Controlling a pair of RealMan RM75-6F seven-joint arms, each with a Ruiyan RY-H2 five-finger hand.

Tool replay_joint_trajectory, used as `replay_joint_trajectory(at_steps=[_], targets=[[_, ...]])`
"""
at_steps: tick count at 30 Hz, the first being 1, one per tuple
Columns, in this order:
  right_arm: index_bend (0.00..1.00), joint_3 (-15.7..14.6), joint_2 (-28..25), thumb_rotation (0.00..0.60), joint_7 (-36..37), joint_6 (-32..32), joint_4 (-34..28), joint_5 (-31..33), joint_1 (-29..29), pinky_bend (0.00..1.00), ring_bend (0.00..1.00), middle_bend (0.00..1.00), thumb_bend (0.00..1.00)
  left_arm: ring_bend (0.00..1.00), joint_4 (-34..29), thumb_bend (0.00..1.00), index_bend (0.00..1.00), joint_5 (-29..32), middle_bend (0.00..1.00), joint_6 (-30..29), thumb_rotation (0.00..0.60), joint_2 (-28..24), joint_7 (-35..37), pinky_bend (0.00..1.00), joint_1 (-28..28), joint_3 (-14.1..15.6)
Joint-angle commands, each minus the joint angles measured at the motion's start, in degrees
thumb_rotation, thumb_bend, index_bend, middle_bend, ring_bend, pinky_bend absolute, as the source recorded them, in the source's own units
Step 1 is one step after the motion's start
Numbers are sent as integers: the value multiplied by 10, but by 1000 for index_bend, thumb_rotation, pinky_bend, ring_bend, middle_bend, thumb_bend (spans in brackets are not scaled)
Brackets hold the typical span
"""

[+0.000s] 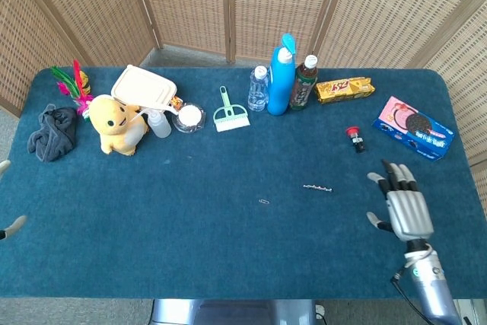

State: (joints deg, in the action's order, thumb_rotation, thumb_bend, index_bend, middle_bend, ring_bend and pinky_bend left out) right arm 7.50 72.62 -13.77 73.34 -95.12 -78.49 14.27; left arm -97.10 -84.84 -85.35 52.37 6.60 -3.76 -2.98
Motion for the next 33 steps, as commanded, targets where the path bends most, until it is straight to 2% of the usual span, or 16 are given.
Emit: replay_joint_trajectory(at_steps=[1, 4, 10, 21, 26, 33], targets=[[303, 7, 15, 600, -11, -45, -2, 10, 33, 0, 0, 0, 356, 0, -1, 364, 0, 1, 0, -2, 600, -2, 3, 46, 1, -1], [314, 13, 25, 600, -10, -90, -6, 31, 58, 0, 0, 0, 415, 0, -2, 364, 0, 5, 0, -4, 600, -6, 11, 46, 3, -2], [289, 23, 46, 600, -25, -155, -4, 84, 101, 0, 0, 0, 421, 0, 0, 365, 0, 11, 0, -3, 600, -8, 15, 46, 5, -3], [323, 44, 107, 600, -88, -183, 15, 175, 162, 0, 0, 0, 421, 0, 6, 365, 0, 37, 0, 27, 600, 1, 0, 46, -10, -11], [411, 41, 126, 600, -110, -171, 29, 177, 179, 0, 0, 0, 421, 0, 6, 365, 0, 38, 0, 29, 600, -1, 8, 46, -10, -11], [396, 39, 145, 600, -101, -172, 64, 186, 191, 0, 0, 0, 421, 0, 4, 365, 0, 33, 0, 26, 600, -3, 10, 46, -7, -8]])
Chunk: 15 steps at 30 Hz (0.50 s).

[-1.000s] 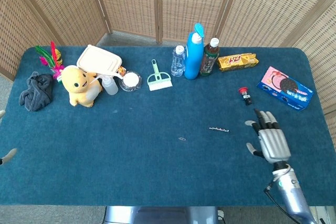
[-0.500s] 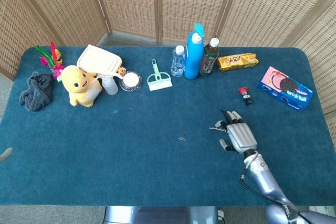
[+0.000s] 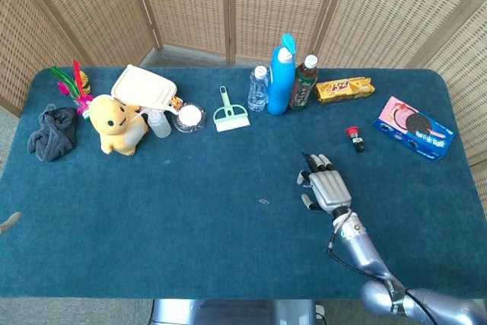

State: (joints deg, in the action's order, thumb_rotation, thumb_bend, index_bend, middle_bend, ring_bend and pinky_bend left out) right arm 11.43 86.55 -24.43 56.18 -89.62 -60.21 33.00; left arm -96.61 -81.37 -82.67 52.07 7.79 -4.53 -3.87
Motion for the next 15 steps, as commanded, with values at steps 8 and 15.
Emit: replay_joint_trajectory(at_steps=[8, 15], targets=[[398, -2, 11, 600, 16, 0, 22, 11, 11, 0, 0, 0, 421, 0, -7, 365, 0, -3, 0, 0, 600, -1, -8, 46, 2, 3], [359, -6, 15, 600, 25, -6, 31, 16, 16, 0, 0, 0, 420, 0, -10, 364, 0, -7, 0, -2, 600, -1, -11, 46, 2, 5]])
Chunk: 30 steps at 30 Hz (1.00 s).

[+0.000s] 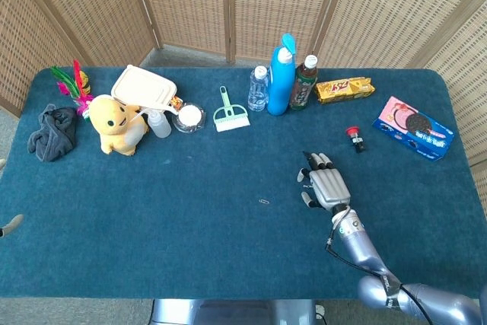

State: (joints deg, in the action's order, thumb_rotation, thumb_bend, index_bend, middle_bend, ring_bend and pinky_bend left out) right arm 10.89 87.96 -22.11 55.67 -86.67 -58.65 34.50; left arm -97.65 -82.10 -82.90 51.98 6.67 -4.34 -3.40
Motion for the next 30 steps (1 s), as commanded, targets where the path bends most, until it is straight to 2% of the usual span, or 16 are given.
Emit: replay_joint_trajectory(at_steps=[1, 5, 9, 14, 18, 25, 30], targets=[[342, -1, 0, 600, 5, -2, 1, 0, 2, 0, 0, 0, 420, 0, 0, 364, 0, 1, 0, 2, 600, 1, 0, 46, -1, 0], [258, -2, 1, 600, 8, -3, 7, 2, 4, 0, 0, 0, 421, 0, 1, 364, 0, 4, 0, 8, 600, 1, 0, 46, -3, 0], [244, -4, 1, 600, 11, -2, 11, 3, 5, 0, 0, 0, 409, 0, 0, 365, 0, 3, 0, 8, 600, 1, 1, 46, -3, 1], [228, -9, 0, 600, 5, -2, 15, 5, 7, 0, 0, 0, 255, 0, 1, 364, 0, 4, 0, 11, 600, 0, 3, 46, -3, 1], [228, -11, 0, 600, 5, 1, 16, 3, 8, 0, 0, 0, 208, 0, 2, 364, 0, 5, 0, 12, 600, 1, 2, 46, -4, 1], [326, -11, 6, 600, 1, 6, 17, 5, 11, 0, 0, 0, 217, 0, 2, 364, 0, 5, 0, 14, 600, 1, 3, 46, -5, 2], [444, -12, 13, 600, 5, 8, 22, 5, 12, 0, 0, 0, 349, 0, 3, 365, 0, 7, 0, 14, 600, 0, 6, 46, -4, 2]])
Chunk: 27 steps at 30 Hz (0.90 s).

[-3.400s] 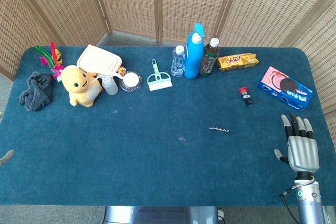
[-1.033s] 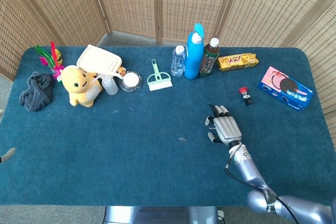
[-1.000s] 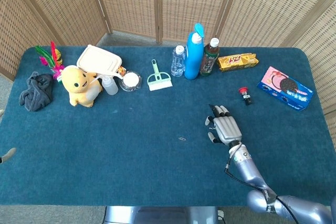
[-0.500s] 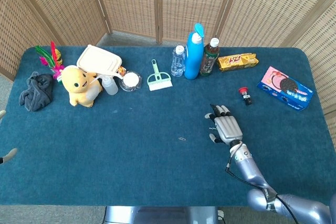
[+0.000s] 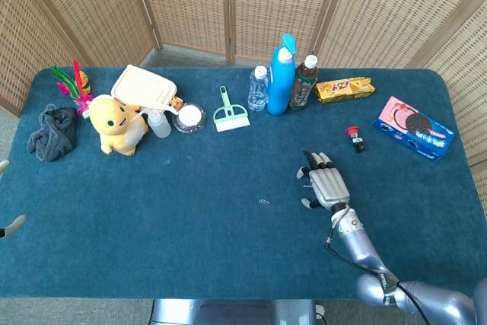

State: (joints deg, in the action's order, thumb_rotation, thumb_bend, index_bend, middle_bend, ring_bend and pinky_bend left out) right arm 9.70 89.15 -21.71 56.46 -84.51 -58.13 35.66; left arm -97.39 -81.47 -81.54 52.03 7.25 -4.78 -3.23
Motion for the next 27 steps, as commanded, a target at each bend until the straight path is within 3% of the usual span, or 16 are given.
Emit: replay_joint_trajectory(at_steps=[1, 27], targets=[[455, 0, 1, 600, 3, 0, 1, 0, 1, 0, 0, 0, 359, 0, 0, 364, 0, 0, 0, 1, 600, 0, 1, 46, 0, 0], [478, 2, 21, 600, -12, -1, 28, 22, 12, 0, 0, 0, 389, 0, -1, 365, 0, -5, 0, 3, 600, -3, 8, 46, 0, 3]])
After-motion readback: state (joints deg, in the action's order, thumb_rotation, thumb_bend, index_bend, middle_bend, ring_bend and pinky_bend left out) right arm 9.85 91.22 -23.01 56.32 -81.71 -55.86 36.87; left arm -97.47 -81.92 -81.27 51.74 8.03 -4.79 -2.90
